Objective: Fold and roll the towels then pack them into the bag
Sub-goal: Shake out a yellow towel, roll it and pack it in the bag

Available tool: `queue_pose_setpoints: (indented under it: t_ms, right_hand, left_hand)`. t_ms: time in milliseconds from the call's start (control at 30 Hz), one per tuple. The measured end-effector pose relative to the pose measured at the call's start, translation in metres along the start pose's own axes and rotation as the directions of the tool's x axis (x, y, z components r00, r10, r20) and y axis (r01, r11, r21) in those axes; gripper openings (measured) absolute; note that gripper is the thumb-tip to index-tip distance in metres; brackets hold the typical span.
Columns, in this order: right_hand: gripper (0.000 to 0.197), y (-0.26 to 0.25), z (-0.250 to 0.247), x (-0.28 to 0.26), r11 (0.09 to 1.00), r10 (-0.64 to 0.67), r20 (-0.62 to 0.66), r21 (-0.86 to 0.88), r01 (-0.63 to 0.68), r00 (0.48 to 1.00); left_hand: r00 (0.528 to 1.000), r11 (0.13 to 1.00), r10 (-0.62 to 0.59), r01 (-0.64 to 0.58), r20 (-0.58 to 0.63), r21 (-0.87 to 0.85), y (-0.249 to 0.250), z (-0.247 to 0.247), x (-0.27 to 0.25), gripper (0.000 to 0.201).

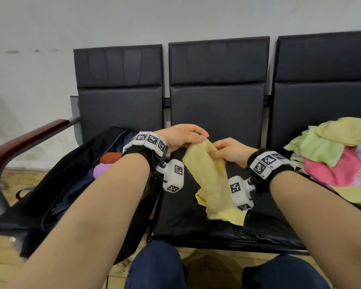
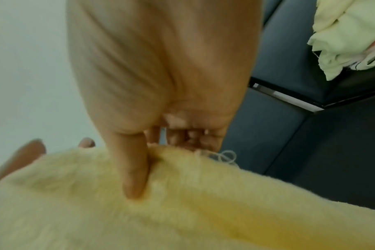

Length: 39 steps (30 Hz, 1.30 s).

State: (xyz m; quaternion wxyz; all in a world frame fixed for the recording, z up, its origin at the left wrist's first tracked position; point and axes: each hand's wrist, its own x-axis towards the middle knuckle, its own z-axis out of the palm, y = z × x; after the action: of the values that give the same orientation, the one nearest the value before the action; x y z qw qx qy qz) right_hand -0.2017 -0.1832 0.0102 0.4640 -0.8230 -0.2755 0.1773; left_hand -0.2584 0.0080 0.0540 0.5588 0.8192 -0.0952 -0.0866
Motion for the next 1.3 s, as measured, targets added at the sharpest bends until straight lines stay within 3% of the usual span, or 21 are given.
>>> queue_pose_setpoints:
  t_ms: [67,133,233,300,400,533,600,700,800,933,1033,1067,1133,1200,1233,1267,1300]
  right_hand:
    - [0.012,0.0,-0.001,0.001,1.0,-0.022,-0.155,-0.015,0.02,0.988]
    - [0.011,-0.002,-0.002,0.002,0.997,-0.05,-0.299,0.033,0.063,0.953]
    - [0.013,-0.004,-0.008,0.001,0.993,-0.058,-0.394,0.071,0.093,0.917]
    - [0.019,-0.003,-0.013,-0.002,0.996,-0.038,-0.371,0.059,0.064,0.928]
    - [0.017,-0.004,-0.018,-0.011,0.997,0.007,-0.26,0.071,0.012,0.966]
    - [0.016,-0.002,-0.022,-0.015,0.994,0.016,-0.236,0.112,0.011,0.972]
    - [0.012,0.0,-0.023,-0.015,0.997,-0.001,-0.235,0.069,0.018,0.972]
    - [0.014,0.01,-0.023,-0.013,1.0,0.0,-0.249,-0.013,-0.003,0.969]
    - [0.021,0.024,-0.026,-0.012,0.995,0.02,-0.291,-0.089,-0.048,0.957]
    - [0.019,0.043,-0.031,-0.011,0.969,0.058,-0.4,-0.199,-0.148,0.915]
    - [0.018,0.04,-0.038,-0.011,0.95,0.022,-0.576,-0.243,-0.196,0.817]
    - [0.02,0.035,-0.042,-0.011,0.953,-0.012,-0.662,-0.235,-0.192,0.75]
    - [0.021,0.016,-0.048,-0.014,0.98,-0.105,-0.822,-0.18,-0.082,0.559]
    - [0.019,-0.014,-0.053,-0.019,0.982,-0.17,-0.912,-0.128,0.136,0.373]
    - [0.016,-0.029,-0.054,-0.021,0.965,-0.183,-0.933,-0.111,0.237,0.31]
    - [0.013,-0.041,-0.054,-0.021,0.949,-0.189,-0.941,-0.102,0.298,0.281]
    - [0.014,-0.051,-0.054,-0.02,0.946,-0.209,-0.931,-0.114,0.305,0.3]
  left_hand:
    - [0.994,1.0,0.003,-0.004,-0.107,-0.007,-0.004,-0.003,0.0,0.015]
    - [0.991,0.997,-0.058,0.064,-0.118,0.044,-0.004,-0.006,0.0,0.02]
    - [0.99,0.91,-0.087,0.125,-0.113,0.396,0.001,-0.007,0.001,0.021]
    - [0.974,0.876,0.008,0.103,-0.228,0.472,0.004,-0.008,0.004,0.015]
    - [0.901,0.905,0.166,0.023,-0.402,0.426,0.001,-0.011,0.01,0.013]
    - [0.83,0.954,0.238,-0.102,-0.505,0.281,0.0,-0.01,0.01,0.01]
    - [0.771,0.969,0.244,-0.163,-0.589,0.188,0.002,-0.012,0.009,0.009]
    - [0.636,0.957,0.214,-0.289,-0.742,0.029,0.007,-0.02,0.006,0.008]
    - [0.514,0.942,0.172,-0.336,-0.84,-0.013,0.01,-0.032,0.002,0.007]
    - [0.41,0.928,0.122,-0.37,-0.904,-0.042,0.009,-0.047,0.001,0.009]
    - [0.381,0.944,0.151,-0.329,-0.912,0.018,0.004,-0.044,0.001,0.013]
    - [0.371,0.955,0.159,-0.294,-0.915,0.047,0.001,-0.043,0.002,0.014]
    - [0.356,0.974,0.157,-0.209,-0.921,0.086,-0.003,-0.041,0.005,0.014]
    - [0.342,0.982,0.143,-0.164,-0.929,0.091,-0.003,-0.038,0.01,0.012]
    - [0.335,0.982,0.135,-0.171,-0.932,0.081,-0.002,-0.036,0.011,0.01]
    - [0.326,0.979,0.125,-0.195,-0.937,0.063,0.0,-0.034,0.013,0.008]
    - [0.313,0.973,0.112,-0.228,-0.943,0.04,0.003,-0.032,0.014,0.008]
